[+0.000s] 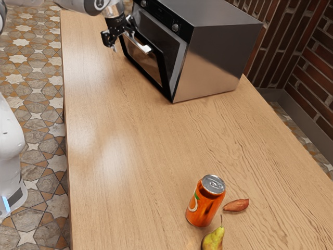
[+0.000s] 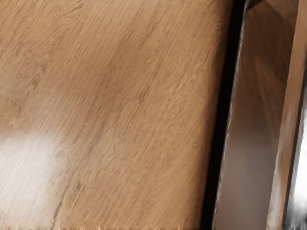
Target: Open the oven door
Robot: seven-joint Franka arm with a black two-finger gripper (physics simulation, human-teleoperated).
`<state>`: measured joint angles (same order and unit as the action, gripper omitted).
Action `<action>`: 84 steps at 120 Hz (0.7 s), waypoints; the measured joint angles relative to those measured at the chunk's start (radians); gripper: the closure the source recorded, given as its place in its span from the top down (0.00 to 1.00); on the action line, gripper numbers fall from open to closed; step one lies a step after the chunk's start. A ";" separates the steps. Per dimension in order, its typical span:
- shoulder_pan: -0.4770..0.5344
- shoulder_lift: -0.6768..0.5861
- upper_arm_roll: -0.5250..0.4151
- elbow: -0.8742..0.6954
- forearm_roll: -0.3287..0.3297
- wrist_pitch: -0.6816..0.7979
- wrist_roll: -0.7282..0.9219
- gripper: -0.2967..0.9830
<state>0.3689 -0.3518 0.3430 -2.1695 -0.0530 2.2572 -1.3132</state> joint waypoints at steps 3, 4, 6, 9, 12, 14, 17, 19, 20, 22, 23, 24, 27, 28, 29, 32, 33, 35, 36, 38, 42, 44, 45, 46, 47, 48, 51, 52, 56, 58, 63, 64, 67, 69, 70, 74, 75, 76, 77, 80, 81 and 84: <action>0.001 -0.011 0.000 -0.012 -0.001 0.001 -0.001 0.75; 0.002 -0.015 0.000 -0.016 -0.001 0.002 -0.001 0.75; 0.003 -0.022 0.001 -0.024 -0.001 0.003 -0.001 0.75; 0.003 -0.032 0.001 -0.035 -0.002 0.004 -0.002 0.75; 0.004 -0.047 0.002 -0.047 -0.001 0.005 -0.003 0.75; 0.004 -0.059 0.002 -0.055 0.001 0.006 -0.003 0.75; 0.005 -0.081 0.002 -0.069 0.008 0.007 -0.005 0.75; 0.005 -0.101 0.002 -0.081 0.015 0.008 -0.007 0.75; 0.006 -0.112 0.002 -0.088 0.019 0.008 -0.008 0.75; 0.009 -0.132 0.002 -0.100 0.025 0.009 -0.010 0.75; 0.011 -0.141 0.002 -0.106 0.028 0.009 -0.011 0.75; 0.013 -0.152 0.002 -0.113 0.031 0.009 -0.012 0.75; 0.025 -0.192 0.002 -0.138 0.040 0.009 -0.014 0.75; 0.028 -0.206 0.001 -0.145 0.044 0.009 -0.015 0.75; 0.031 -0.218 0.001 -0.151 0.048 0.009 -0.016 0.75; 0.038 -0.247 0.001 -0.163 0.057 0.008 -0.019 0.75; 0.039 -0.255 0.001 -0.166 0.060 0.008 -0.019 0.75; 0.042 -0.268 -0.002 -0.168 0.065 0.007 -0.021 0.75; 0.043 -0.274 -0.005 -0.169 0.067 0.006 -0.022 0.75; 0.043 -0.282 -0.013 -0.166 0.071 0.004 -0.023 0.75; 0.030 -0.289 -0.054 -0.134 0.074 -0.015 -0.033 0.76; 0.012 -0.289 -0.084 -0.108 0.076 -0.033 -0.043 0.76; 0.002 -0.288 -0.099 -0.097 0.076 -0.043 -0.048 0.76; -0.009 -0.286 -0.115 -0.084 0.077 -0.054 -0.054 0.76; -0.019 -0.284 -0.130 -0.073 0.077 -0.065 -0.060 0.76; -0.032 -0.282 -0.145 -0.060 0.078 -0.077 -0.067 0.76; -0.075 -0.273 -0.194 -0.023 0.077 -0.117 -0.091 0.76; -0.089 -0.270 -0.214 -0.010 0.076 -0.132 -0.099 0.76; -0.134 -0.257 -0.292 0.045 0.071 -0.191 -0.136 0.76; -0.153 -0.244 -0.338 0.085 0.067 -0.223 -0.156 0.76; -0.186 -0.207 -0.433 0.190 0.050 -0.301 -0.206 0.76; -0.191 -0.199 -0.448 0.209 0.044 -0.316 -0.215 0.76; -0.200 -0.173 -0.490 0.260 0.026 -0.355 -0.243 0.77; -0.204 -0.154 -0.514 0.289 0.014 -0.379 -0.261 0.77; -0.206 -0.143 -0.524 0.304 0.009 -0.390 -0.270 0.77; -0.228 -0.086 -0.553 0.364 -0.008 -0.431 -0.304 0.77; -0.235 -0.069 -0.560 0.381 -0.012 -0.440 -0.312 0.77; -0.241 -0.050 -0.566 0.399 -0.015 -0.449 -0.320 0.77; -0.247 -0.034 -0.572 0.415 -0.017 -0.457 -0.328 0.77; -0.260 0.013 -0.588 0.452 -0.024 -0.480 -0.352 0.77; -0.264 0.028 -0.591 0.461 -0.026 -0.487 -0.359 0.77; -0.277 0.070 -0.600 0.482 -0.033 -0.507 -0.383 0.77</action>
<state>0.0920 -0.2820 -0.2570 -1.6878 -0.0855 1.7505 -1.6961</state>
